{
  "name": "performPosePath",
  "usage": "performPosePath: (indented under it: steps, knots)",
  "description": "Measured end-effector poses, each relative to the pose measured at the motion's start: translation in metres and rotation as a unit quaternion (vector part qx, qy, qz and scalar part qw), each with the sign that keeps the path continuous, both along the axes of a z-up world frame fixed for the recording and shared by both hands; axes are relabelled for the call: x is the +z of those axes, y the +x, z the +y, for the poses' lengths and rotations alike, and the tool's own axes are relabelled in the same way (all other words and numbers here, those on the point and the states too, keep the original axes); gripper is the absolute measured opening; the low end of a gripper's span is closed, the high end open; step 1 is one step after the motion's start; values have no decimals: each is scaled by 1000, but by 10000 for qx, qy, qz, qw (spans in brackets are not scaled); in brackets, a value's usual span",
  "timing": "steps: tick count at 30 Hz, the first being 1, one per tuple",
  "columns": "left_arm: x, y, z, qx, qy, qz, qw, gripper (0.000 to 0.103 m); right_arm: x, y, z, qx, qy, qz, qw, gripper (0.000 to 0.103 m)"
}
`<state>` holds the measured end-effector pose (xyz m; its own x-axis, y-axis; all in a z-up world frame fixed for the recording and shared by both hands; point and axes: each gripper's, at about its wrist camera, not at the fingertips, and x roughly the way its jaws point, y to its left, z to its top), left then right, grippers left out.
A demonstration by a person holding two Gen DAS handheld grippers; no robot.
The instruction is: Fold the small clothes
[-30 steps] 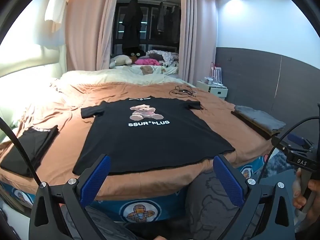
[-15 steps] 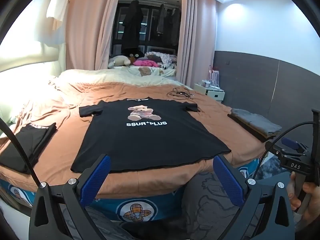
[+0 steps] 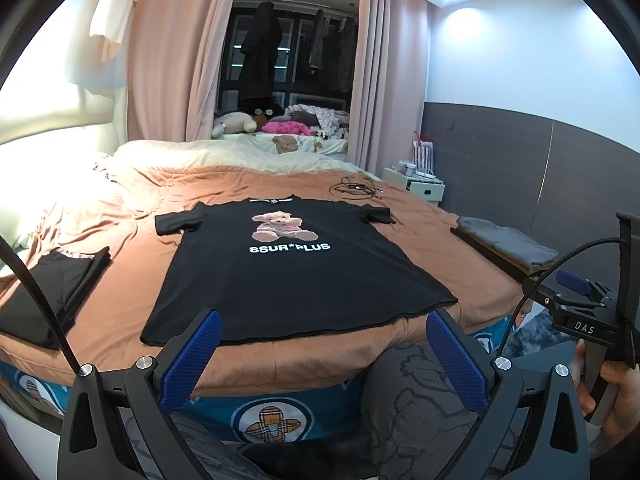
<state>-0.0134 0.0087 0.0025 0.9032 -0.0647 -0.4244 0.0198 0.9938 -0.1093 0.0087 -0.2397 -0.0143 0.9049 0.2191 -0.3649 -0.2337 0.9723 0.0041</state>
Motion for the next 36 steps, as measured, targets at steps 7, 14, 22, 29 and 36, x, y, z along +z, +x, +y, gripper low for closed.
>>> performPosePath:
  steps: [7,14,22,29,36]
  knots:
    - [-3,0,1,5,3,39,10000,103,0,0,1,4,36,22,10000,103]
    - [-3,1,4,37,-48,70,10000,103,-1,-2,1,-40,30,8,10000,103]
    - [-4,-1,6,48,-43,69,10000,103,0,-2,3,-30,61,21,10000,103]
    - [-6,-2,6,43,-45,69,10000,103,2,-2,0,21,197,81,9998,103]
    - [-9,-2,11,45,-42,114,9999,103,5,-2,0,46,282,118,9995,103]
